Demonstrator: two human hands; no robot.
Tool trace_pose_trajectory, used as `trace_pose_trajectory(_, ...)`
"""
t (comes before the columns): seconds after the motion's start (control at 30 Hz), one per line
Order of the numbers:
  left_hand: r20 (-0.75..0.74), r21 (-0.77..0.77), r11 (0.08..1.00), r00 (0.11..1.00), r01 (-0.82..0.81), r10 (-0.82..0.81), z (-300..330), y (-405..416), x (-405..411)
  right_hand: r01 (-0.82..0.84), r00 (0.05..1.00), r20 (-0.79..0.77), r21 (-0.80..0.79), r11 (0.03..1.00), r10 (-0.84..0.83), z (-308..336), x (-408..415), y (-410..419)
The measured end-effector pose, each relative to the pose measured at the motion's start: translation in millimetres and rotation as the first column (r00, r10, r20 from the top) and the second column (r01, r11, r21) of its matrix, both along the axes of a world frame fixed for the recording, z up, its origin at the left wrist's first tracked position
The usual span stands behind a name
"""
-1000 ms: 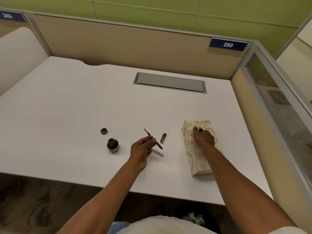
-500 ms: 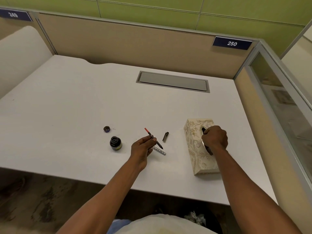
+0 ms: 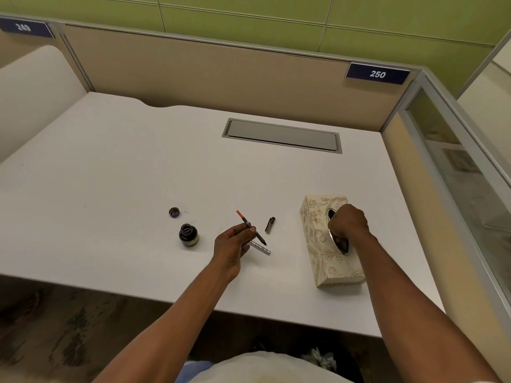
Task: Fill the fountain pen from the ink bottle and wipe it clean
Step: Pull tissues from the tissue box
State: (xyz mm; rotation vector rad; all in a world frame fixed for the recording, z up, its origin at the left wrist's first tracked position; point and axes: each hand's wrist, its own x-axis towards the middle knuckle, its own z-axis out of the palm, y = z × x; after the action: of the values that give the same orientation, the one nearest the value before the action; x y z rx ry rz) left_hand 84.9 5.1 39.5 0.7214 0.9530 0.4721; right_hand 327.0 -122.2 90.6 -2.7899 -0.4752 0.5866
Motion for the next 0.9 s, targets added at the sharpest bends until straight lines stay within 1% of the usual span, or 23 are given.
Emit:
trace_pose_trajectory(0.17, -0.001, 0.001, 1.0, 1.0, -0.015, 0.015, 0, 2, -4, 0.017, 0.998, 0.06, 0.035, 0.999, -0.02, -8, -7, -4)
trace_pose_trajectory(0.33, -0.011, 0.004, 1.0, 1.0, -0.013, 0.013, -2, 3, -4, -0.011, 0.994, 0.112, 0.004, 1.0, 0.01, -8, -10, -7)
trace_pose_trajectory(0.4, -0.01, 0.004, 1.0, 1.0, -0.008, 0.008, -1, 1, -2, -0.03, 0.996, 0.09, 0.042, 0.999, 0.026, -6, -7, -10)
trace_pose_trajectory(0.57, -0.007, 0.008, 1.0, 1.0, 0.006, -0.006, 0, 1, 2, -0.058, 0.997, -0.039, 0.137, 0.989, 0.064, -5, 6, -17)
trace_pose_trajectory(0.8, -0.004, 0.012, 1.0, 1.0, 0.019, -0.019, 1, -2, 6, -0.166, 0.983, -0.068, 0.037, 0.985, 0.168, 0, 9, -17)
trace_pose_trajectory(0.9, 0.001, 0.011, 1.0, 1.0, 0.011, -0.011, 2, -1, 6, -0.167, 0.985, -0.033, 0.009, 0.986, 0.167, -3, 7, -19)
